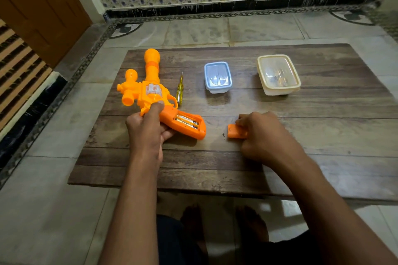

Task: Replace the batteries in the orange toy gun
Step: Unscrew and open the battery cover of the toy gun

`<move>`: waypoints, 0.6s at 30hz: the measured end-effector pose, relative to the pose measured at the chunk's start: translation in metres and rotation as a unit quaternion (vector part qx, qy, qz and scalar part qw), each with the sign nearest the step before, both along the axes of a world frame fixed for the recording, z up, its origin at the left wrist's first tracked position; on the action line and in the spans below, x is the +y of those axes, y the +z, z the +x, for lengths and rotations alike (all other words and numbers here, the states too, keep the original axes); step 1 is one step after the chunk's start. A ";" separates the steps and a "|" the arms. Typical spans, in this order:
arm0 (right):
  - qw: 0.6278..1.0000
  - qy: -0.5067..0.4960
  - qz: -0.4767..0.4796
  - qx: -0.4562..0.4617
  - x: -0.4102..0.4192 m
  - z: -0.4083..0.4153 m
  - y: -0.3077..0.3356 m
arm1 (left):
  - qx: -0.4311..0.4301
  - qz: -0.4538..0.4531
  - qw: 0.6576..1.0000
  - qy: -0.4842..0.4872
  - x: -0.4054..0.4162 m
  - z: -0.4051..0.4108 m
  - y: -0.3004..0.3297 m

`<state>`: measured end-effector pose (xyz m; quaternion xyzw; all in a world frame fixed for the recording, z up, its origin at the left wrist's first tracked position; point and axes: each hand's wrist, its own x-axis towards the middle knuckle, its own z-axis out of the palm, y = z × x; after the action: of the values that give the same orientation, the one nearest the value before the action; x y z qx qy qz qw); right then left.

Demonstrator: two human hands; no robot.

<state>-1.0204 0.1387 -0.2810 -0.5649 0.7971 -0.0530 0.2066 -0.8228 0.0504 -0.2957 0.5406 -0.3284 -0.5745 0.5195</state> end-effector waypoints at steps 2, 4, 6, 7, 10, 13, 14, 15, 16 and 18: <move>1.000 0.004 0.003 0.000 0.000 0.002 0.003 | 0.001 -0.001 1.000 0.002 -0.001 0.000 0.000; 1.000 0.010 -0.011 -0.006 0.002 0.004 0.004 | 0.004 -0.002 1.000 0.004 -0.001 0.000 0.000; 0.998 0.007 -0.061 -0.028 0.004 0.007 0.007 | 0.011 0.002 1.000 0.009 -0.001 0.001 0.000; 0.994 0.001 -0.096 -0.044 0.004 0.009 0.006 | 0.017 0.006 1.000 0.015 -0.001 0.001 -0.001; 0.978 0.006 -0.194 -0.081 -0.004 0.015 0.000 | 0.041 0.017 0.998 0.033 -0.001 0.001 -0.002; 0.961 0.031 -0.254 -0.105 -0.025 0.023 -0.011 | 0.047 0.016 0.998 0.040 -0.001 0.003 -0.002; 0.959 0.035 -0.258 -0.113 -0.033 0.025 -0.014 | 0.045 0.015 0.998 0.041 -0.001 0.004 -0.002; 0.957 0.044 -0.260 -0.119 -0.041 0.027 -0.016 | 0.040 0.016 0.998 0.043 0.000 0.005 -0.002; 0.957 0.056 -0.259 -0.122 -0.048 0.030 -0.017 | 0.034 0.017 0.998 0.047 0.000 0.006 -0.003; 0.956 0.098 -0.245 -0.126 -0.065 0.039 -0.018 | 0.020 0.019 0.998 0.061 -0.003 0.010 -0.004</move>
<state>-0.9819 0.0741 -0.2992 -0.6624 0.6679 -0.2967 0.1645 -0.8128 0.0478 -0.2997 0.5580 -0.2734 -0.5582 0.5498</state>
